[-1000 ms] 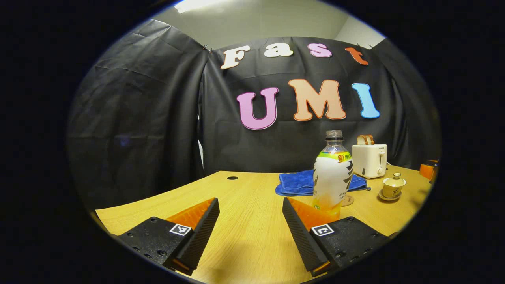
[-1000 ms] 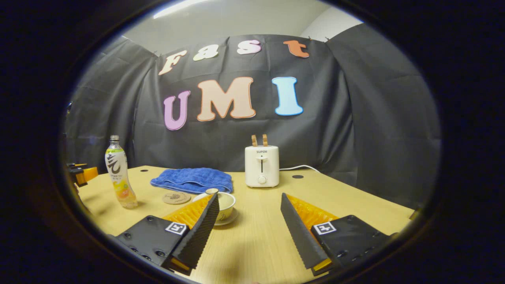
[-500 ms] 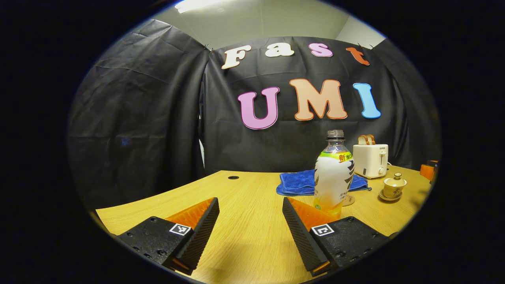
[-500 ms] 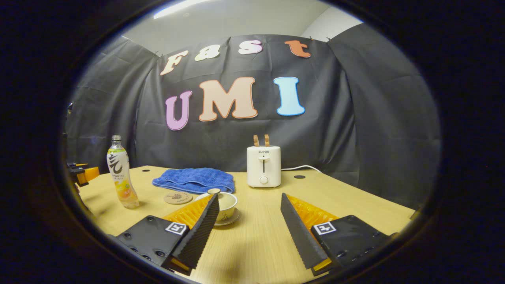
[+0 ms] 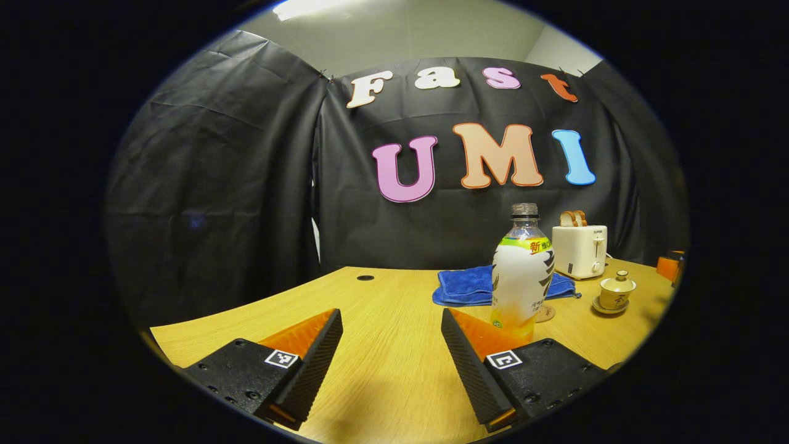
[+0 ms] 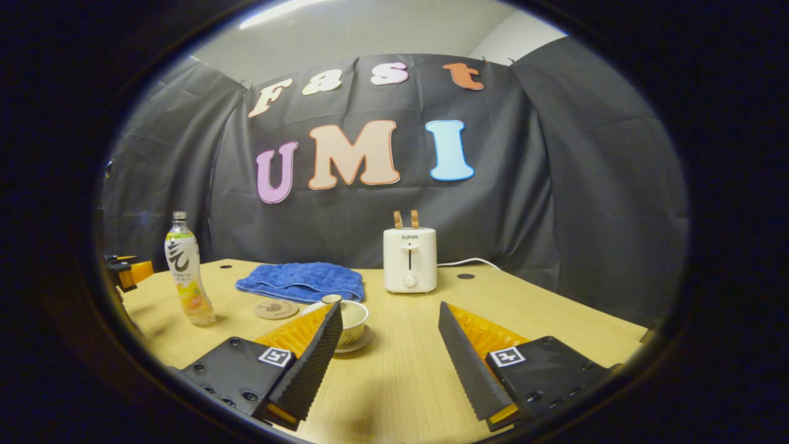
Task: Open the teacup lid with one hand, grasp the water bottle and pour water into the teacup with the other hand; after pouring, place the water bottle on the coaster and then close the teacup lid.
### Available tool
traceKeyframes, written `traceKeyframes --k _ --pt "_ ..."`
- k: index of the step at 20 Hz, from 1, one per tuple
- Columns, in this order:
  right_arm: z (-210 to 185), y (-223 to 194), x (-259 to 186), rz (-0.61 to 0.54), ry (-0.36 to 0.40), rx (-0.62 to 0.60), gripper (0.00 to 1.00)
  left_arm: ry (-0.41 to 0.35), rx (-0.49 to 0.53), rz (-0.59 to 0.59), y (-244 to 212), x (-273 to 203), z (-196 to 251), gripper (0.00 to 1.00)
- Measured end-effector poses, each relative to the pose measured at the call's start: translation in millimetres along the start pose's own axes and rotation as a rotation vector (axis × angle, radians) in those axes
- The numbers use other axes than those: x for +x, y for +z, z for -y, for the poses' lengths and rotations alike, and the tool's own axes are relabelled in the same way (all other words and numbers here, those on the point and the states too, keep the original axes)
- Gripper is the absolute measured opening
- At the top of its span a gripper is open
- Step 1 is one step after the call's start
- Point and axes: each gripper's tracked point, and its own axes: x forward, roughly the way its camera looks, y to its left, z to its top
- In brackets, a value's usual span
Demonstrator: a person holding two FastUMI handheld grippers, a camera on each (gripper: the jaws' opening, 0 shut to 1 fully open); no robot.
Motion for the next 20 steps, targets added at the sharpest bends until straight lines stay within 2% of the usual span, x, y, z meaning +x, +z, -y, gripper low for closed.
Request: traceKeyframes --k 2,8,11,17,20 --pt "-0.3 -0.5 0.6 -0.002 0.002 0.000 1.00 0.000 0.001 0.002 0.2 -0.2 -0.2 0.94" --pt "-11.0 -1.3 4.5 -0.006 0.048 0.000 0.96 -0.001 0.000 0.000 -0.3 -0.9 0.2 0.94" --pt "-21.1 -1.8 10.0 -0.008 0.082 0.000 1.00 -0.006 0.001 0.001 -0.5 -0.5 1.8 0.94" --pt "-50.3 -5.9 35.8 -0.026 0.174 0.000 0.97 -0.021 0.002 0.003 -0.4 -0.1 4.8 0.94" --pt "-59.3 -10.6 51.8 -0.051 0.191 -0.004 0.96 -0.025 0.001 0.003 -0.5 0.5 5.7 0.94"
